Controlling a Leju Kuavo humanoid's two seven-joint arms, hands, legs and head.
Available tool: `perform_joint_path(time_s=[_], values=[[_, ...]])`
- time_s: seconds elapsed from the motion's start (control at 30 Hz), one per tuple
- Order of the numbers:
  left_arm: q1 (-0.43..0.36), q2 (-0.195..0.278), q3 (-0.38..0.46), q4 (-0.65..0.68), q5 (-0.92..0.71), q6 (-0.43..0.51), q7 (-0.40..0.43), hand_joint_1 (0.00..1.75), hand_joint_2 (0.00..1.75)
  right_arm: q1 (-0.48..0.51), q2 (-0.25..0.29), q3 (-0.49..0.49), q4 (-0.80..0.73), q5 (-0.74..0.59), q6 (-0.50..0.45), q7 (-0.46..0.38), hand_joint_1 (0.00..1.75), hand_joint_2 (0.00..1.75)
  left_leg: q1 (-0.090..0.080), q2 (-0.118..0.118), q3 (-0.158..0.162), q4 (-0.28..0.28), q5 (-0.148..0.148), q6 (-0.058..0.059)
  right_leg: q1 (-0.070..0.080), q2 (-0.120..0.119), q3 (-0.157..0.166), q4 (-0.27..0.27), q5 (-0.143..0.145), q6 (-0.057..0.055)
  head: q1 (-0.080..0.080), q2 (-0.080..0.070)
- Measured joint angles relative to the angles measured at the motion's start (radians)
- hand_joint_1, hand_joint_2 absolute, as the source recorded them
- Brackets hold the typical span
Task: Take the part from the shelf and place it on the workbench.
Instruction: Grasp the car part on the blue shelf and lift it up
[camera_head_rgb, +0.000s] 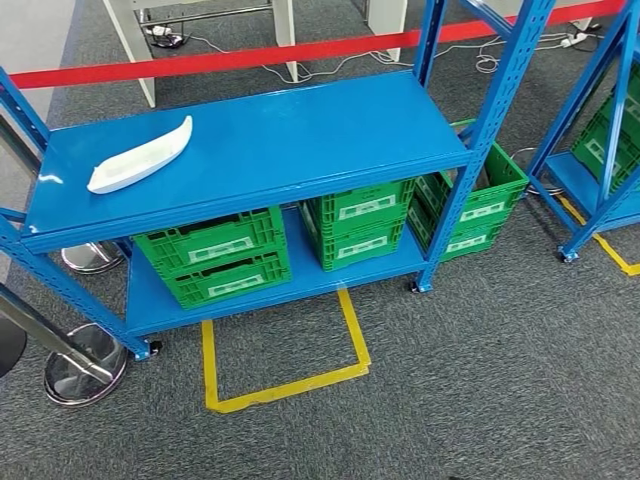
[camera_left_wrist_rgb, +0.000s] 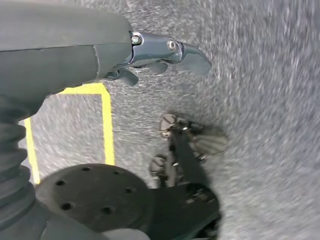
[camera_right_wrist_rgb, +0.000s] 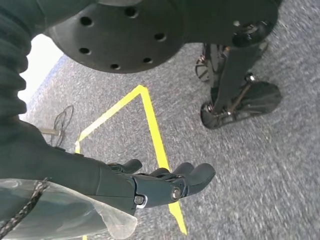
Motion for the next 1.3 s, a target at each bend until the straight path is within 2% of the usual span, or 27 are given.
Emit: perform_joint_path(time_s=[0.13, 0.27, 0.4, 0.57, 0.7, 0.83, 0.93, 1.17, 1.3], values=[[-0.026, -0.032, 0.067, 0.027, 0.046, 0.068, -0.045, 0.00, 0.00, -0.028, 0.017, 0.001, 0.032, 0.005, -0.043, 0.004, 0.00, 0.00, 0.000, 0.000, 0.000, 0.000, 0.000, 0.000, 0.000, 0.000, 0.000, 0.000, 0.000, 0.000, 0.000, 0.000], [-0.046, -0.054, 0.149, 0.045, 0.141, 0.122, -0.181, 0.00, 0.00, -0.049, 0.034, 0.013, 0.061, 0.042, -0.092, 0.004, 0.00, 0.00, -0.001, 0.000, 0.000, 0.000, 0.000, 0.000, -0.001, 0.000, 0.000, 0.000, 0.000, 0.000, 0.000, 0.000], [-0.055, -0.065, 0.237, 0.049, 0.225, 0.108, -0.301, 0.00, 0.00, -0.058, 0.042, 0.034, 0.075, 0.076, -0.103, -0.012, 0.00, 0.00, -0.001, 0.000, 0.000, 0.000, 0.000, 0.000, -0.001, 0.000, 0.000, 0.000, 0.000, 0.000, 0.000, 0.000], [-0.061, -0.064, 0.364, 0.050, 0.323, 0.076, -0.440, 0.00, 0.00, -0.063, 0.046, 0.059, 0.085, 0.108, -0.105, -0.025, 0.00, 0.00, -0.001, 0.000, 0.000, 0.000, 0.000, 0.000, -0.001, 0.000, 0.000, 0.000, 0.000, 0.000, 0.000, 0.000], [-0.062, -0.051, 0.466, 0.043, 0.348, 0.108, -0.555, 0.00, 0.00, -0.064, 0.047, 0.072, 0.090, 0.120, -0.108, -0.027, 0.00, 0.00, -0.001, 0.000, 0.000, 0.000, 0.000, 0.000, -0.001, 0.000, 0.000, 0.000, 0.000, 0.000, 0.000, 0.000], [-0.047, -0.043, 0.547, -0.034, 0.257, 0.180, -0.591, 0.00, 0.00, -0.064, 0.048, 0.078, 0.092, 0.128, -0.107, -0.026, 0.00, 0.00, -0.001, 0.000, 0.000, 0.000, 0.000, 0.000, -0.001, 0.000, 0.000, 0.000, 0.000, 0.000, 0.000, 0.000], [-0.037, -0.044, 0.607, -0.130, 0.131, 0.193, -0.593, 0.00, 0.00, -0.064, 0.048, 0.080, 0.093, 0.134, -0.103, -0.024, 0.00, 0.00, -0.001, 0.000, 0.000, 0.000, 0.000, 0.000, -0.001, 0.000, 0.000, 0.000, 0.000, 0.000, 0.000, 0.000], [-0.015, -0.070, 0.713, -0.372, -0.127, 0.056, -0.594, 0.00, 0.00, -0.064, 0.048, 0.084, 0.095, 0.135, -0.092, -0.028, 0.00, 0.00, -0.001, 0.000, 0.000, 0.000, 0.000, 0.000, -0.001, 0.000, 0.000, 0.000, 0.000, 0.000, 0.000, 0.000], [-0.011, -0.093, 0.749, -0.480, -0.185, 0.016, -0.594, 0.00, 0.00, -0.063, 0.049, 0.084, 0.097, 0.136, -0.091, -0.031, 0.00, 0.00, -0.001, 0.000, 0.000, 0.000, 0.000, 0.000, -0.001, 0.001, 0.000, 0.000, 0.000, 0.000, 0.000, 0.000]])
